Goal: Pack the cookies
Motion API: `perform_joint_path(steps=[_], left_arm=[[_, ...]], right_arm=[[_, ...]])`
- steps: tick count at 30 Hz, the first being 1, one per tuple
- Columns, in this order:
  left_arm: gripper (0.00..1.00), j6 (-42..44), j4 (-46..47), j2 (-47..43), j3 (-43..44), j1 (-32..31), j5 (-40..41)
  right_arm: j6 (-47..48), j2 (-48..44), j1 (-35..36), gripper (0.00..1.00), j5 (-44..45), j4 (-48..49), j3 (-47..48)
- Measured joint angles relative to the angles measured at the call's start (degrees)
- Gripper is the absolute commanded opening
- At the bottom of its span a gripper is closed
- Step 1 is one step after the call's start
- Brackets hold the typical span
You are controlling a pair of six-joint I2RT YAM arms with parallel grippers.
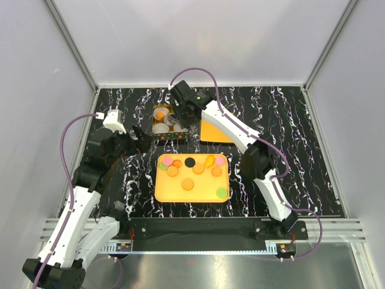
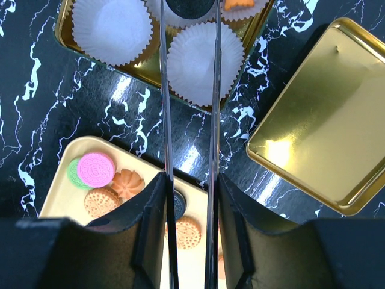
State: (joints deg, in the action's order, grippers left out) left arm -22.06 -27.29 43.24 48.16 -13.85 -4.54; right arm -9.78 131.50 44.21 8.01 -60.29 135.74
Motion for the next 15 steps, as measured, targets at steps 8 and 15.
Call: perform_joint_path(steps=[8, 15], left_arm=[[0.99, 0.0, 0.0, 0.0, 0.0, 0.0, -0.2], [0.99, 0.0, 0.0, 0.0, 0.0, 0.0, -0.3]], right_arm=[[0.1, 0.3, 0.0, 0.46, 0.0, 1.3, 0.0], [0.1, 0.3, 0.0, 0.49, 0.0, 1.7, 0.0]])
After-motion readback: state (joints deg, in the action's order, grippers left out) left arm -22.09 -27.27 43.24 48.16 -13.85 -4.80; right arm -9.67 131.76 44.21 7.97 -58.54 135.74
